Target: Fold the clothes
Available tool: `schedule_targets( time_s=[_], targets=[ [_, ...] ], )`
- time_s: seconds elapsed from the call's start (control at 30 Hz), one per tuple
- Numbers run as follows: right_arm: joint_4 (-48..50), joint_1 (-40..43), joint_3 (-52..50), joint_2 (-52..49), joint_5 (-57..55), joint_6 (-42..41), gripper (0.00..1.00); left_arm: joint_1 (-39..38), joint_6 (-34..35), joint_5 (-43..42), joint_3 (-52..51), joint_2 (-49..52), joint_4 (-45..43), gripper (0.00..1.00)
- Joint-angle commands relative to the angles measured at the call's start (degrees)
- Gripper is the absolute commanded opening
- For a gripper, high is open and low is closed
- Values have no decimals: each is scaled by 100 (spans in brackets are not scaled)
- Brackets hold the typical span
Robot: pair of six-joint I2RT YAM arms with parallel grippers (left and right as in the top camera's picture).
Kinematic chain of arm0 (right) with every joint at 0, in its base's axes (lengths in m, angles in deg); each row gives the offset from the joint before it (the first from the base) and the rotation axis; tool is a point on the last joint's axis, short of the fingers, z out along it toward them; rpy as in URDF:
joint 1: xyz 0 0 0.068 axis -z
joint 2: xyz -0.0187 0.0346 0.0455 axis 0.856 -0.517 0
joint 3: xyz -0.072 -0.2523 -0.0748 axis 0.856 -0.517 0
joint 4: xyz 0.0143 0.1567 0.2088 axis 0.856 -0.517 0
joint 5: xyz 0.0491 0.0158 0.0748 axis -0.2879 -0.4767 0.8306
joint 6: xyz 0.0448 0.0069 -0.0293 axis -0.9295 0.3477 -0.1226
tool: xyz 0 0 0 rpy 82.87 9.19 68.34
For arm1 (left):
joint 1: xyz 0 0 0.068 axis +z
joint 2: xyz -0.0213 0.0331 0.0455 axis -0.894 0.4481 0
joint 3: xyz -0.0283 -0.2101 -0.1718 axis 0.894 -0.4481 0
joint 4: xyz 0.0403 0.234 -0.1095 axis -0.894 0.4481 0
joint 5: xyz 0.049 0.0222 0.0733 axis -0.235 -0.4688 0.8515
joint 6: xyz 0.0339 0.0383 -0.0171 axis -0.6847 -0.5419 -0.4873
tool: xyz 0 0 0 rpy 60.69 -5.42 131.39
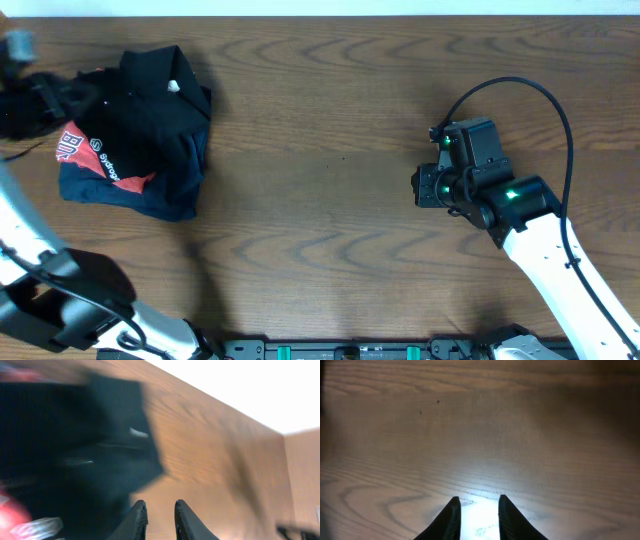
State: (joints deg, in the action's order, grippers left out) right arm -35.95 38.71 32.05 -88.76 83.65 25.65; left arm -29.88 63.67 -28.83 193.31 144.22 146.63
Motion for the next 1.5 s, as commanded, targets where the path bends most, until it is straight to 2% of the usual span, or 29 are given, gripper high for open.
schedule_targets(
  time_s=[0.0, 0.07, 0.2, 0.27, 0.33, 0.37, 0.4, 0.47, 0.5, 0.7, 0.93, 1.2, 1.33, 1.47],
  targets=[
    [28, 48, 234, 304, -127, 374, 27, -704, -804, 540, 37, -341, 319, 23],
    [7, 48, 391, 654, -302, 575, 29, -1182, -761, 1322, 37, -743, 376, 23],
    [-33, 48, 640, 1598, -645, 1001, 32, -1969, -61, 2487, 37, -1821, 203, 23],
    [-35, 48, 671, 2144, -658, 1123, 38, -2243, 245, 2900, 37, -2389, 210, 32],
    [-37, 48, 671, 2719, -656, 1132, 53, -2433, 584, 3298, 35, -2924, 306, 42],
    [-52, 48, 671, 3012, -656, 1132, 67, -2490, 682, 3449, 28, -3147, 391, 47],
    [-68, 48, 671, 3252, -656, 1130, 99, -2535, 813, 3606, 7, -3407, 494, 57],
    [-162, 48, 671, 3783, -656, 1130, 99, -2544, 1095, 3934, -94, -3866, 684, 93],
    [-203, 48, 671, 3965, -656, 1130, 99, -2544, 1189, 4089, -160, -4048, 769, 98],
    [-535, 48, 671, 4789, -649, 1128, 99, -2544, 1298, 4367, -527, -4819, 1150, 98],
    [-1060, 48, 669, 4959, -654, 1128, 99, -2544, 1298, 4352, -527, -5018, 1106, 98],
    [-2380, 50, 627, 4964, -654, 1128, 99, -2544, 1298, 4352, -529, -5016, 1106, 98],
    [-3346, 203, 520, 4992, -551, 1123, 99, -2544, 1296, 4352, -529, -5016, 1106, 98],
    [-3040, 538, 234, 5257, -787, 1213, 99, -2544, 1298, 4352, -529, -5016, 1108, 98]
  ],
)
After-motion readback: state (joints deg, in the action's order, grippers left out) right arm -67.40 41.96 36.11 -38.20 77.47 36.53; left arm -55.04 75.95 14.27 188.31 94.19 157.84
